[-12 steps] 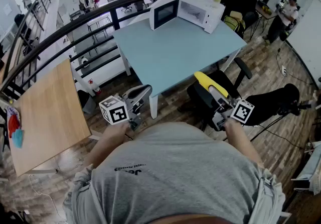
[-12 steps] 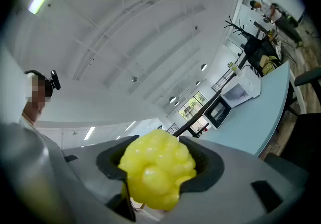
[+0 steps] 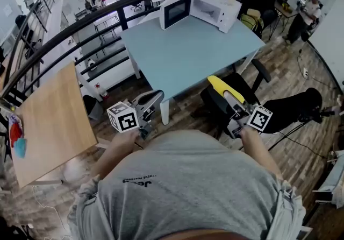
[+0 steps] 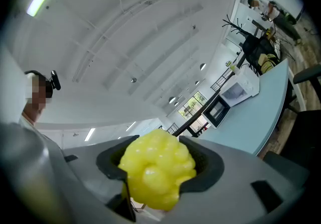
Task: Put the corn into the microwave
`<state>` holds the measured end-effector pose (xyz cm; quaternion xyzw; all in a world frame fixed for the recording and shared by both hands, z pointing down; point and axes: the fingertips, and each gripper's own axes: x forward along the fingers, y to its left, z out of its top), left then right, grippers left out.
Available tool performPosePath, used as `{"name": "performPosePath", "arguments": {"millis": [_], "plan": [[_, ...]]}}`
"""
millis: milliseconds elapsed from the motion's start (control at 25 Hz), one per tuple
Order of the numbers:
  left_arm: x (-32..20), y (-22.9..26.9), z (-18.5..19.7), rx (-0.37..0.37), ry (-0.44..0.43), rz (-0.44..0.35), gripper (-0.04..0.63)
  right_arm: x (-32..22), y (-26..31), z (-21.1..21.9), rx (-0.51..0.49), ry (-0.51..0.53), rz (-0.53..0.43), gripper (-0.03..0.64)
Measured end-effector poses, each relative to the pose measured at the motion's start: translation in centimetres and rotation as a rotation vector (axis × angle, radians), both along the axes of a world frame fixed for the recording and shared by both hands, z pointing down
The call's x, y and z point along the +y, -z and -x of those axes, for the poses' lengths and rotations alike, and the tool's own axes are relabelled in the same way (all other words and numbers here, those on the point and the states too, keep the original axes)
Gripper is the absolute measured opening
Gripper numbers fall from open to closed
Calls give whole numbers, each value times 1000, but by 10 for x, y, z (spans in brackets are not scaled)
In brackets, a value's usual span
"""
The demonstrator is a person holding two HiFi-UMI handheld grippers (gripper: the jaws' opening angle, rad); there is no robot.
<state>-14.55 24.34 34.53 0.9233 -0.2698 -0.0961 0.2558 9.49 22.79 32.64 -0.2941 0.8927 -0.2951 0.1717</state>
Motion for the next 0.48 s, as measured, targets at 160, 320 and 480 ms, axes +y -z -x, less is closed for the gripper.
{"name": "performPosePath", "arguments": {"millis": [160, 320, 480], "plan": [[-1, -2, -7, -6, -6, 2, 32, -2, -5, -7, 0, -3, 10, 255], [-3, -2, -15, -14, -9, 5, 32, -3, -11, -14, -17, -4, 30, 256], [-7, 1, -31, -25, -19, 0, 32, -4, -11, -26, -17, 1, 20, 256]]}}
